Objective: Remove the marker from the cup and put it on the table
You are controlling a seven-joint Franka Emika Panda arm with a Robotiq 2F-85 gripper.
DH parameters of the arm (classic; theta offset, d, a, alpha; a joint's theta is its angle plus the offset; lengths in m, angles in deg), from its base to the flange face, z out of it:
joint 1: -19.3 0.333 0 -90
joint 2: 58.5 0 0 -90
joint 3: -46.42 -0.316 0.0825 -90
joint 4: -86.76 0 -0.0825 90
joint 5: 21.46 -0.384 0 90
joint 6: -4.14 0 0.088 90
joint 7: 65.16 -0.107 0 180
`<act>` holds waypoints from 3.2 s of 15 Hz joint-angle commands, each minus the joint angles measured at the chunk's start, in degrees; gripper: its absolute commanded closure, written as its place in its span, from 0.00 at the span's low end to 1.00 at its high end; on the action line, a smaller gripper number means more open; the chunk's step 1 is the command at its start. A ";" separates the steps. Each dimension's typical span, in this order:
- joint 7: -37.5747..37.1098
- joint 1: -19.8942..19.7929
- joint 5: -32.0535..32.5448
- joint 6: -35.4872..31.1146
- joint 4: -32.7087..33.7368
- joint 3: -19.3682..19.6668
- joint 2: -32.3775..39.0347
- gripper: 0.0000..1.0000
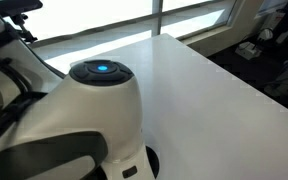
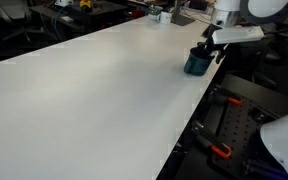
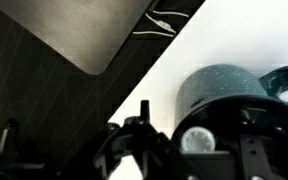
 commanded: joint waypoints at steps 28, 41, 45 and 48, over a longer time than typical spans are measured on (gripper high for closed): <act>20.52 1.64 -17.17 18.65 -0.20 -7.41 -14.15 0.38; 21.92 0.24 -17.08 20.31 0.38 -6.20 -10.36 0.63; 24.19 0.15 -16.83 20.09 -0.50 -5.49 -10.93 0.95; 25.00 -0.08 -16.47 20.14 -0.47 -5.13 -11.11 1.00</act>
